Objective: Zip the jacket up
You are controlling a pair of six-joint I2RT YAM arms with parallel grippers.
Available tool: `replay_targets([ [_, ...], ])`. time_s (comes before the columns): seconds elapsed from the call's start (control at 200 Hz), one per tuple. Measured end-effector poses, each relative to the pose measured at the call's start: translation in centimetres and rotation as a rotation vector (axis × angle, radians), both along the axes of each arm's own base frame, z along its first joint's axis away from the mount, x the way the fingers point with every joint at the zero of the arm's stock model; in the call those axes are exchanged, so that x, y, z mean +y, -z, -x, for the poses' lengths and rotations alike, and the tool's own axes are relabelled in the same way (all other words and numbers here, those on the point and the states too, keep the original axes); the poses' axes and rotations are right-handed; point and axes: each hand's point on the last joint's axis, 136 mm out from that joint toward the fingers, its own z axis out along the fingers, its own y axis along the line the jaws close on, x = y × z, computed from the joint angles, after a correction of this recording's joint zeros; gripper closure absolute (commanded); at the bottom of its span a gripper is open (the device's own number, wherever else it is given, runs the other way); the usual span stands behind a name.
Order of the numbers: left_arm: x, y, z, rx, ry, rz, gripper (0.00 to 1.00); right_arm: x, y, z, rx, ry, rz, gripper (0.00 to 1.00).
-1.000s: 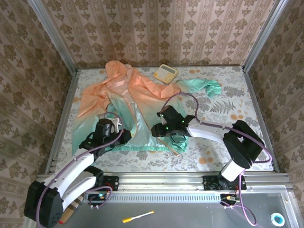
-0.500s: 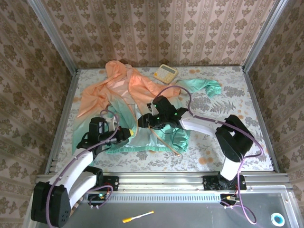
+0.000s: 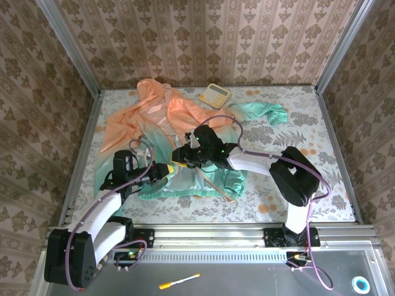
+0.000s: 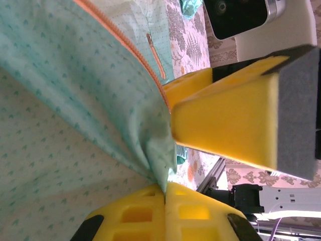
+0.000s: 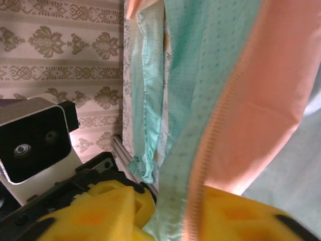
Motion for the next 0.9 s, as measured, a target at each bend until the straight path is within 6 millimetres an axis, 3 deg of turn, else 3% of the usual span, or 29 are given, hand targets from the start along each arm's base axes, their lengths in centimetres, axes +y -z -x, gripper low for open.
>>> replay_targets([
  [0.08,0.0,0.2,0.2,0.01,0.004,0.004,1.0,0.3,0.2,0.6,0.009,0.0,-0.002,0.99],
  [0.125,0.0,0.3,0.3,0.017,0.006,0.004,0.99,0.4,0.5,0.8,0.015,0.006,0.006,1.0],
  [0.255,0.3,0.9,0.6,0.037,0.009,-0.028,0.68,0.0,0.6,1.1,0.0,0.026,0.048,1.0],
  [0.345,0.5,0.9,0.6,0.038,0.013,-0.076,0.58,-0.8,0.4,1.7,-0.019,0.039,0.104,1.0],
  [0.56,1.4,-2.7,-0.2,-0.103,-0.01,-0.244,0.56,-3.7,-1.2,2.0,-0.07,0.092,0.278,1.0],
  [0.665,0.6,-4.3,0.5,-0.192,0.027,-0.334,0.57,-4.7,-1.9,2.1,-0.081,0.103,0.319,1.0],
  [0.9,-2.4,-2.9,3.4,-0.254,0.156,-0.417,0.53,-5.8,-0.5,3.0,-0.049,0.099,0.367,1.0],
])
